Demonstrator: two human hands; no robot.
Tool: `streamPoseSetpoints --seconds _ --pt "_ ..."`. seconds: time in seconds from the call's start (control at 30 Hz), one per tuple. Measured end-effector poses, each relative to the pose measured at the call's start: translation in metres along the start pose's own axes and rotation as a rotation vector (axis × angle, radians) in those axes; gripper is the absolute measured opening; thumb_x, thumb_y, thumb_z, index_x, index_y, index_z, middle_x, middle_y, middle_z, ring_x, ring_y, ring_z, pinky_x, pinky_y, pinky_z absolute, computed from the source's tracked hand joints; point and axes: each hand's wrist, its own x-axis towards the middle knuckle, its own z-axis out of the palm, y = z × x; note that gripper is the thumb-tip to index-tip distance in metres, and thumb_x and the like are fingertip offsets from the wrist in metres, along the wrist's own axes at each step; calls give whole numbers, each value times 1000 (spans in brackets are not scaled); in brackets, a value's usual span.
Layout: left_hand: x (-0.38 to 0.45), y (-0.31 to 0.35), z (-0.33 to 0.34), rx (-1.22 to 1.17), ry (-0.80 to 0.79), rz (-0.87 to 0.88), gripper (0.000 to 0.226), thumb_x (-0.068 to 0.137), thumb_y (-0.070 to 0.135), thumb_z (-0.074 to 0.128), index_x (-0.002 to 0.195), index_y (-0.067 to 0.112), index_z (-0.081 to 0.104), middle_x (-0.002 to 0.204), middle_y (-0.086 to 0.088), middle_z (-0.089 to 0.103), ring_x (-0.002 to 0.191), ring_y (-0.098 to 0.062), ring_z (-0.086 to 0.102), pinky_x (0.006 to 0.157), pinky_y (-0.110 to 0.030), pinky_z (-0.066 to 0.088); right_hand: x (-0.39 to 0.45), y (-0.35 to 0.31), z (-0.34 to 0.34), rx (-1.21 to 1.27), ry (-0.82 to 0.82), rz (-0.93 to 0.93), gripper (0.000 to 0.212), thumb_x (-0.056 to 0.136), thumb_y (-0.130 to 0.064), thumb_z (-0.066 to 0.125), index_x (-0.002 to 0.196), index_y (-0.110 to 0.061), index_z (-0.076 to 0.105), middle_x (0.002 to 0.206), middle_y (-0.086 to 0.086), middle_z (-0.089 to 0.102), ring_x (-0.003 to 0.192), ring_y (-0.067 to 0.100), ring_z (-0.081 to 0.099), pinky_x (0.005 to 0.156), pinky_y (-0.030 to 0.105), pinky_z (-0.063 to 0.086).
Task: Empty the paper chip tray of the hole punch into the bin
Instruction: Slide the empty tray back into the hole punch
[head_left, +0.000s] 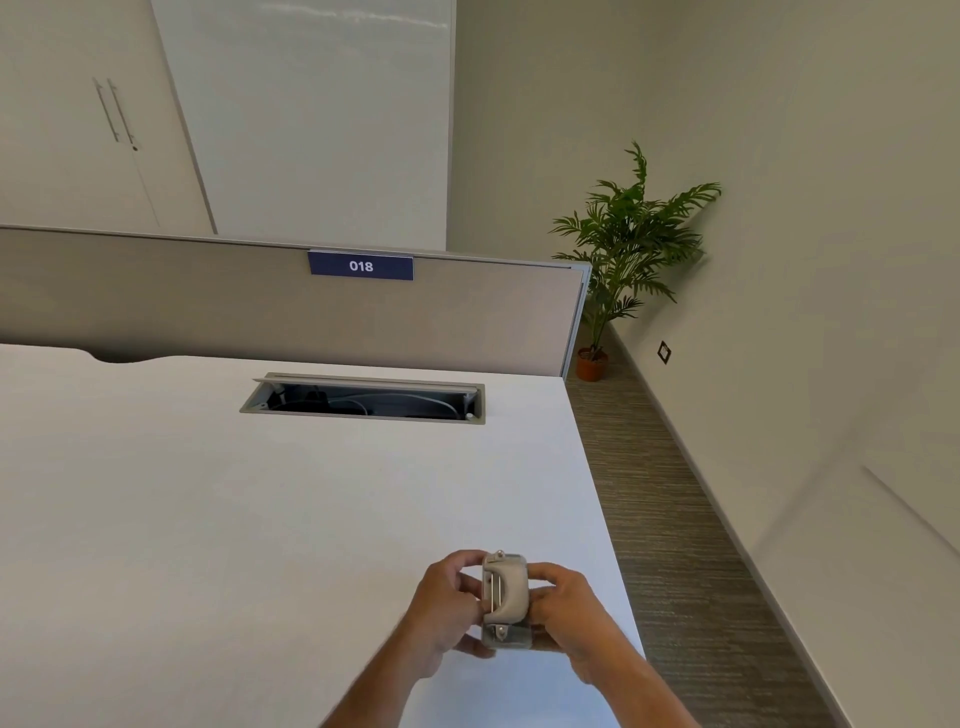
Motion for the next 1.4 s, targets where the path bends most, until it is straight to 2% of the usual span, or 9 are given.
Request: streamPoseSetpoints --seconds 0.13,0.23,0.4,0.5,0.57,0.7,0.8,0.9,1.4 --pt "-1 -5 1 -1 22 -6 49 84 -12 61 116 25 63 96 -14 67 64 -20 73 60 -47 64 2 5 0 -2 244 -101 12 90 -8 65 98 -7 74 84 11 75 65 20 67 58 28 55" --pt "-2 -9 1 8 28 -5 49 83 -11 63 115 26 63 102 -18 68 68 -23 75 59 -45 64 -1 3 5 51 141 -61 20 89 -17 71 88 3 75 71 12 75 57 20 66 52 28 51" --pt "5 -23 -2 65 10 0 50 82 -5 64 121 26 62 102 -14 67 76 -25 76 59 -41 64 1 7 13 15 121 -62 6 85 1 72 81 5 74 69 17 76 51 20 68 47 25 51" --pt "14 -35 -10 369 112 140 36 91 7 62 122 24 65 100 -1 68 83 -19 70 72 -39 63 4 14 16 13 117 -33 7 83 -1 74 77 2 74 65 15 74 49 19 64 48 26 51" --pt "17 -46 -17 766 277 352 27 97 23 55 123 23 64 106 8 67 96 -14 64 83 -33 57 6 19 18 15 125 -12 9 83 -3 77 80 5 74 65 15 73 50 19 62 49 27 51" --pt "19 -76 -33 1185 365 616 51 94 54 40 123 19 63 117 4 70 107 -22 67 88 -37 52 10 30 22 26 144 8 11 82 -4 77 83 7 74 64 15 73 52 21 62 50 28 52" --pt "20 -95 -40 1258 368 529 73 96 68 27 136 15 57 140 -4 62 131 -26 56 114 -43 18 12 36 23 25 143 20 8 83 -4 75 84 4 76 68 16 75 56 24 65 53 29 54" --pt "19 -105 -44 1260 353 447 83 93 75 25 142 14 52 150 -6 51 142 -23 36 117 -42 1 14 42 25 17 131 25 9 82 -5 76 83 3 76 67 15 74 54 24 62 53 29 53" --pt "14 -107 -44 1250 291 339 90 90 81 27 148 14 42 153 -8 47 141 -21 28 116 -41 -3 16 50 24 -15 100 41 13 80 -7 79 84 4 76 69 15 74 56 21 66 52 27 54"
